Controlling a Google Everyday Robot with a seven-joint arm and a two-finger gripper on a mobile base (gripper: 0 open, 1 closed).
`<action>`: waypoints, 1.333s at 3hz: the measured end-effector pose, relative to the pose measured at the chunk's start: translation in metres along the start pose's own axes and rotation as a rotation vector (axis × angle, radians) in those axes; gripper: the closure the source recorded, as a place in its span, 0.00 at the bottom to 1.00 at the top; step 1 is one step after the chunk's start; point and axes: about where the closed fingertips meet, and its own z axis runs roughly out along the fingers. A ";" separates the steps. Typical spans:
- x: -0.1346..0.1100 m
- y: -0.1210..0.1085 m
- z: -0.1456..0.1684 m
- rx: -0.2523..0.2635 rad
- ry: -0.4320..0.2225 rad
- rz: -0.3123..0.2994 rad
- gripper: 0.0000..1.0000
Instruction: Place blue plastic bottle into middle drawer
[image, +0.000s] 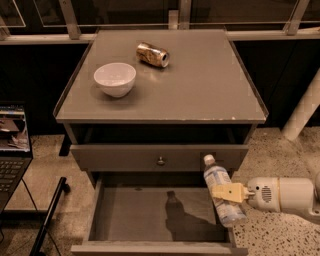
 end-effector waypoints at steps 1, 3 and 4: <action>0.014 -0.025 0.017 -0.035 -0.018 0.064 1.00; 0.051 -0.088 0.069 -0.113 0.001 0.234 1.00; 0.064 -0.112 0.086 -0.136 0.012 0.290 1.00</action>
Offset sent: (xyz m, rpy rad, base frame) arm 0.0169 0.0051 -0.1484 0.2239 0.2057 -0.0849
